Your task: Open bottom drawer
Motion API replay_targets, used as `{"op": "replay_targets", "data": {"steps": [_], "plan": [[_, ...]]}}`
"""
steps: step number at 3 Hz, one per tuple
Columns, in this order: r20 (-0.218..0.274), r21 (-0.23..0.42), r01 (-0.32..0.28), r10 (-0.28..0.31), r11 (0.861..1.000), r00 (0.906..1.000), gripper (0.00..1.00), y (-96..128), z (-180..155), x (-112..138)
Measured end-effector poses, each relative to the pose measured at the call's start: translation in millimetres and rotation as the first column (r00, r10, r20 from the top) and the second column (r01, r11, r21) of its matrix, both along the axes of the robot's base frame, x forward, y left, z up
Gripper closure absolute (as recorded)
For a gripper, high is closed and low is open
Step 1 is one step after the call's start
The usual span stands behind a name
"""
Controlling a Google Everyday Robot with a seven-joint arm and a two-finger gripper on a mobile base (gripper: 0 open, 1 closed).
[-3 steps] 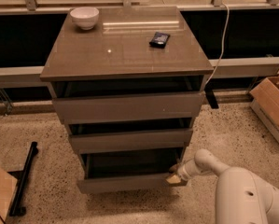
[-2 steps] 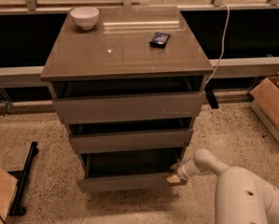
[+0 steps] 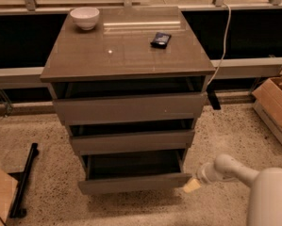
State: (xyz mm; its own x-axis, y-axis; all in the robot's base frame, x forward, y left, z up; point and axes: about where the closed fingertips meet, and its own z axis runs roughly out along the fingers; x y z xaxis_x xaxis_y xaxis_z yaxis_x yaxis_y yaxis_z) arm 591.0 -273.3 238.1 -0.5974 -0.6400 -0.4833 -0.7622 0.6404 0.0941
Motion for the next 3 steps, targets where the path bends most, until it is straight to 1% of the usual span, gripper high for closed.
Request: {"op": "replay_targets", "data": {"steps": [1, 2, 3], "plan": [[-0.116, -0.03, 0.124, -0.127, 0.992, 0.9851, 0.21, -18.8, 20.0, -67.4], [-0.155, -0.021, 0.1, -0.102, 0.995, 0.9827, 0.08, -6.0, 8.0, -88.8], [-0.169, -0.016, 0.064, -0.066, 0.998, 0.9834, 0.0, 2.5, 2.4, -80.9]]}}
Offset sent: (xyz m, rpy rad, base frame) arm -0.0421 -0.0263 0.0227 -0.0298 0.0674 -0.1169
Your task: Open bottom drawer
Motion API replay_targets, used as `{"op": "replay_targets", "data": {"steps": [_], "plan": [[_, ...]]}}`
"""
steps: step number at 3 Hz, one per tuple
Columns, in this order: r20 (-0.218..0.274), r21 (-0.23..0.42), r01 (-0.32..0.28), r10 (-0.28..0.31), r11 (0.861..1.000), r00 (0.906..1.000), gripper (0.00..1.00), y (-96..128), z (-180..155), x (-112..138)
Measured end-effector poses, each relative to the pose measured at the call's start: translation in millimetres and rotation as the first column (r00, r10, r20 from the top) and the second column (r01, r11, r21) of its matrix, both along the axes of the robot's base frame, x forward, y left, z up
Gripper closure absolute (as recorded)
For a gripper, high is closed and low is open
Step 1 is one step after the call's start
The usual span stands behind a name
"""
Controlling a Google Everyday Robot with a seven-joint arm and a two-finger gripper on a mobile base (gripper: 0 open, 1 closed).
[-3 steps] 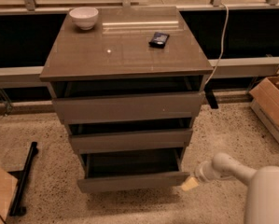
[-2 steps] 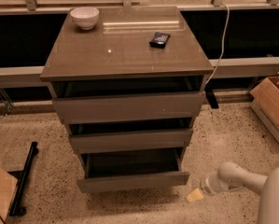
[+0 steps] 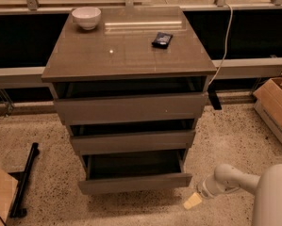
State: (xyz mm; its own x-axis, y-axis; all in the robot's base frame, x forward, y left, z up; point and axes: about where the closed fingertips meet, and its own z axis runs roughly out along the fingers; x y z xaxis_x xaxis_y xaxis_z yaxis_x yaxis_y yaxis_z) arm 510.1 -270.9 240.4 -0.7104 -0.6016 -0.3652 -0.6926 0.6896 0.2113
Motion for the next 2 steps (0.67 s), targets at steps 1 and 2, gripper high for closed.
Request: {"op": "replay_targets", "data": {"steps": [1, 2], "plan": [[0.039, 0.003, -0.118, 0.118, 0.993, 0.9923, 0.0, 31.1, 8.6, 3.1], [0.061, 0.035, -0.272, 0.27, 0.962, 0.961, 0.0, 71.0, 14.2, -5.0]]}}
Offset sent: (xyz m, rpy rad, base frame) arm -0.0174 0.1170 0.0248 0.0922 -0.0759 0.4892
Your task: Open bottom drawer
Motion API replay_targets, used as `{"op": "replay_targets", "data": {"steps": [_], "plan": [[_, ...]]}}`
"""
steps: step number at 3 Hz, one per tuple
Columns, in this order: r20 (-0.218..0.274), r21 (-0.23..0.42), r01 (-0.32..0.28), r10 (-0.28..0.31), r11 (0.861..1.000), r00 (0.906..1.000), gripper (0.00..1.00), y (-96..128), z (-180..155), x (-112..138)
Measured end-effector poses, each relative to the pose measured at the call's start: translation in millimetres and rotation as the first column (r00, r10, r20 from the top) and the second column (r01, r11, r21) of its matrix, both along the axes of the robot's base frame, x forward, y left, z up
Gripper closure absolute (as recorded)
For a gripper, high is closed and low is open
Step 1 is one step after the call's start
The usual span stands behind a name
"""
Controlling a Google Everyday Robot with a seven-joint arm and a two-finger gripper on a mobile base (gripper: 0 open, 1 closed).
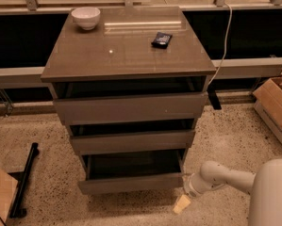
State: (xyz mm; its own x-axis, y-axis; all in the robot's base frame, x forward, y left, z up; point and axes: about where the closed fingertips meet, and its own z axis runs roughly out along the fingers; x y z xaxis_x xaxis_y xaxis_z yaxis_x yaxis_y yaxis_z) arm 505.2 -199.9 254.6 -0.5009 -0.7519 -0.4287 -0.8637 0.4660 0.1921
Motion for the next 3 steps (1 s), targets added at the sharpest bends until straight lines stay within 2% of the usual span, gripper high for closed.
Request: {"op": "replay_targets", "data": {"steps": [1, 2, 3], "plan": [[0.027, 0.032, -0.147, 0.146, 0.989, 0.9889, 0.0, 36.6, 9.0, -9.3], [0.085, 0.041, -0.253, 0.249, 0.967, 0.9647, 0.0, 63.4, 24.9, -16.7], [0.134, 0.028, -0.314, 0.308, 0.949, 0.9419, 0.0, 84.9, 31.4, -16.5]]}}
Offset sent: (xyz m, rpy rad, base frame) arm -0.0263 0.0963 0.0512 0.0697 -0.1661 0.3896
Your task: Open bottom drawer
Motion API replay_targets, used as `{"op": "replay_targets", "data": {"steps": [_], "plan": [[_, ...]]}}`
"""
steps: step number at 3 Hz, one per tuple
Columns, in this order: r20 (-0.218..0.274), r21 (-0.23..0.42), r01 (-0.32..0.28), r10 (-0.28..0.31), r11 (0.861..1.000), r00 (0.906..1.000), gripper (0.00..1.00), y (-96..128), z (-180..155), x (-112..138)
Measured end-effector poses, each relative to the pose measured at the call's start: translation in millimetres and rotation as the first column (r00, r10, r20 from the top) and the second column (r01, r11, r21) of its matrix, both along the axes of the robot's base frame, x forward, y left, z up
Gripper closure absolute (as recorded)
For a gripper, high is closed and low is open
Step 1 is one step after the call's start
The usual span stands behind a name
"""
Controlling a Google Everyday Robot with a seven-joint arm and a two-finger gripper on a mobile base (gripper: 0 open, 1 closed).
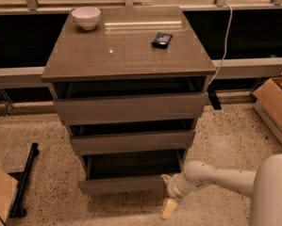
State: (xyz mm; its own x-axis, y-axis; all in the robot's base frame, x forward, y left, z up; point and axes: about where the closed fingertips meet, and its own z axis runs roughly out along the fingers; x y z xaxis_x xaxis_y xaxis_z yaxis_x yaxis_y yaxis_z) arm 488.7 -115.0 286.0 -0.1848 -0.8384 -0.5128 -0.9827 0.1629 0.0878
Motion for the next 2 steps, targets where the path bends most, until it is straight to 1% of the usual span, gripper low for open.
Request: {"op": "replay_targets", "data": {"steps": [1, 2], "plan": [[-0.003, 0.012, -0.025, 0.025, 1.0, 0.9997, 0.0, 14.2, -12.0, 12.9], [-0.004, 0.025, -0.022, 0.022, 0.999, 0.9997, 0.0, 19.8, -26.6, 49.8]]}}
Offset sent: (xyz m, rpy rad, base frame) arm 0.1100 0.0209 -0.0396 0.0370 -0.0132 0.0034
